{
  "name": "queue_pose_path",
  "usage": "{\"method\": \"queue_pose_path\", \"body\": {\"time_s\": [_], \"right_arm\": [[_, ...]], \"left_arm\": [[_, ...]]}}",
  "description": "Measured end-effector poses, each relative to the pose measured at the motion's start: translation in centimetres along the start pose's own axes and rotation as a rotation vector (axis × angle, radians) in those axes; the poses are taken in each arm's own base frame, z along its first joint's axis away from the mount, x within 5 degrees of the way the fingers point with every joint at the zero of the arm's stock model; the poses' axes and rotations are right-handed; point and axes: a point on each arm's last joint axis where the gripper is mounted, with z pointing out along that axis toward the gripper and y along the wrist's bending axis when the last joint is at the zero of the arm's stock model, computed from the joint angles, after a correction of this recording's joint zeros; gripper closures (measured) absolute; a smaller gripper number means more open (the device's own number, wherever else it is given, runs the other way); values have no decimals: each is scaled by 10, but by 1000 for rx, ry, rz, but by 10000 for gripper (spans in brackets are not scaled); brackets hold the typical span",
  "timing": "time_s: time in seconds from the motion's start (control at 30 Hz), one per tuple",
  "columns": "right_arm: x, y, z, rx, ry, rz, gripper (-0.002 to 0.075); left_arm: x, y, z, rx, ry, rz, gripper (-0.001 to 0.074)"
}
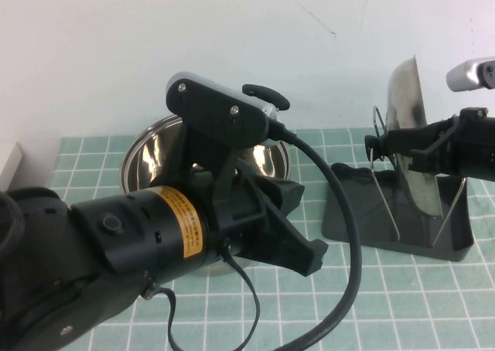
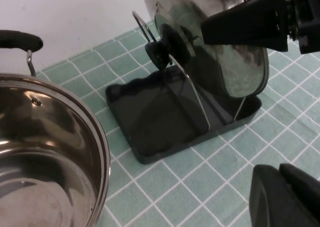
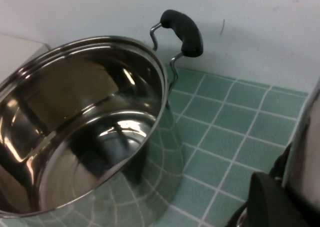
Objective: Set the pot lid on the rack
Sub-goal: Place the pot lid on the pot rack
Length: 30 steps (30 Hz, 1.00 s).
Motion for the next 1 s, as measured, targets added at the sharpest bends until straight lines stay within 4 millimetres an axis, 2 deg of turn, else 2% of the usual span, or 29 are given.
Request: {"method": "queue_pose_path", "body": {"time_s": [0.13,0.33,0.4,0.5,0.57,0.63,0.67,0.73,0.8,0.83,0.9,1.0], "right_arm": [[-1,-5,-2,13,-5,26,645],[-2,-18,-10,7,-22,124,349],[-3,-21,-14,-18,-27,131,281],[-9,-27,-26,-30,-58,136,244],[-17,-31,-43,-35,-110,134,240],[-27,-28,-61,-45,-163,112,267],[-32,-26,-71,-53,-191,96,305],[-41,-18,-89,-86,-233,45,429],[-48,-5,-104,-131,-234,-37,588],[-51,3,-110,-162,-212,-82,635],[-51,16,-121,-214,-115,-147,682],[-47,35,-134,-211,80,-213,709]], "left_arm": [[1,1,0,-7,14,-2,733],[2,1,0,-13,24,-6,733],[3,1,0,-15,29,-8,733],[4,3,0,-35,47,26,733],[6,7,-1,-81,89,78,733],[4,14,-6,-163,149,134,734],[2,17,-8,-205,176,160,733],[-2,25,-17,-315,253,196,733],[-5,32,-25,-409,321,209,734],[-6,35,-31,-453,350,207,733],[-8,39,-43,-511,394,189,733],[-9,42,-66,-552,415,146,733]]}}
